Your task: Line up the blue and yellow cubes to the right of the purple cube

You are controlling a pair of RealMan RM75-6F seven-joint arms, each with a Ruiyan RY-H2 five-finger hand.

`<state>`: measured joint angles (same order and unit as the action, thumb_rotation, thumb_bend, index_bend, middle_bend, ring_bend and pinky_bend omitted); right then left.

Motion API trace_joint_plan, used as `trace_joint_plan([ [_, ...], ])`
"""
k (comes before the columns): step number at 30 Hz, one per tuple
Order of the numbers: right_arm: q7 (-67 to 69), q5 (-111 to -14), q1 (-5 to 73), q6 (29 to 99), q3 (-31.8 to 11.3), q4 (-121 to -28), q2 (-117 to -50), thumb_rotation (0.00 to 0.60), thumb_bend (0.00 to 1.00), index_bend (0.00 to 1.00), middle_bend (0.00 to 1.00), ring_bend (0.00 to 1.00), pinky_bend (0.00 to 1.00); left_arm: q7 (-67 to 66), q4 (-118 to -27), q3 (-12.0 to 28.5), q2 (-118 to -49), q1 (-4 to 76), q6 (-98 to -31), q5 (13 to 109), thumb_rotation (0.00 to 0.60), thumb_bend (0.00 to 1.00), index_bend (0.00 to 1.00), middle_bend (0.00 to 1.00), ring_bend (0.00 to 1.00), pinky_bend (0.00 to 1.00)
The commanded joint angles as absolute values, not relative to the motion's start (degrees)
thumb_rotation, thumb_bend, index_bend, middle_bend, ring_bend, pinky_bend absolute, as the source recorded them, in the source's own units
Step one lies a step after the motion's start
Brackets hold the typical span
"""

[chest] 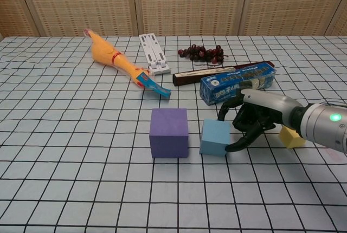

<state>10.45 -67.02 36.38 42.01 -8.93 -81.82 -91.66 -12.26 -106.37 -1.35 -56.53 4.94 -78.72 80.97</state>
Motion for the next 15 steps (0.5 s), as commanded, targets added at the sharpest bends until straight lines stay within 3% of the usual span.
trace_joint_plan([
  [1,11.18,-67.14,36.84,41.37,-9.09,-81.04,-92.14,0.6,0.0,0.51,0.9,0.87,0.99,-12.3,-106.36,-1.38,-56.53,4.91,-78.77,80.99,0.6,0.47,0.57,0.79,0.77,0.99],
  [15,14.27,-68.15,37.95,40.11,-9.6,-79.18,-93.31,0.6,0.0,0.51,0.9,0.87,0.99,-12.25,-106.2,-1.32,-56.59,4.96,-78.7,80.86,0.6,0.47,0.57,0.79,0.77,0.99],
])
